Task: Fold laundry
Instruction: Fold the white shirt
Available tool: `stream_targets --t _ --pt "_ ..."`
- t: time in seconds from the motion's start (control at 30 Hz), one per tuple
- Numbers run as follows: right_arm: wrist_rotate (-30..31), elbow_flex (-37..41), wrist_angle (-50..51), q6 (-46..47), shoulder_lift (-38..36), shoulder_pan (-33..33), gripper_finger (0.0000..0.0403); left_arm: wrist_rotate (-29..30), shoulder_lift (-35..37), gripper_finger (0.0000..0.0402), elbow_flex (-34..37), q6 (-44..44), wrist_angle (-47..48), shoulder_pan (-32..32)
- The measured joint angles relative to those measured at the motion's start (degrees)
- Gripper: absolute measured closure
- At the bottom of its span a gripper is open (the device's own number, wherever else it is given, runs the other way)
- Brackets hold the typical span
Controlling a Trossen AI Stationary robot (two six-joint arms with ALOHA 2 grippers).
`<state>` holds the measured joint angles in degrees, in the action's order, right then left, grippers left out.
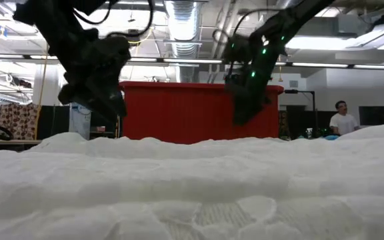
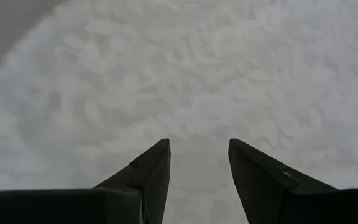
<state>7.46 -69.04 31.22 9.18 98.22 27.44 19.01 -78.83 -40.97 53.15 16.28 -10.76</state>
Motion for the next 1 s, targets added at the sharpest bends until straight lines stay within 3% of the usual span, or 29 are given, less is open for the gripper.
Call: stream_targets --t 0.37,0.53,0.7,0.87,1.0 --pt "2.81 0.04 -1.91 -5.79 7.3 3.28 0.0177 -3.26 -7.01 0.0246 -0.02 4.15 -1.86 0.0" --pt "-3.44 0.0 -1.55 -6.75 9.55 4.92 0.0188 -3.4 -9.4 0.0246 -0.02 4.54 -1.86 0.0" --pt "-5.36 -0.24 -1.42 -8.01 11.34 4.3 0.025 -3.37 -9.53 0.0246 -0.02 3.86 -1.76 0.74" --pt "-4.74 -1.3 -0.79 -8.36 11.42 3.72 0.037 -3.35 -9.54 0.0246 0.45 1.99 -2.24 1.2" --pt "-4.54 -4.78 0.65 -9.1 11.43 4.23 0.0382 -3.53 -9.29 0.0246 3.19 3.18 -4.52 1.11"
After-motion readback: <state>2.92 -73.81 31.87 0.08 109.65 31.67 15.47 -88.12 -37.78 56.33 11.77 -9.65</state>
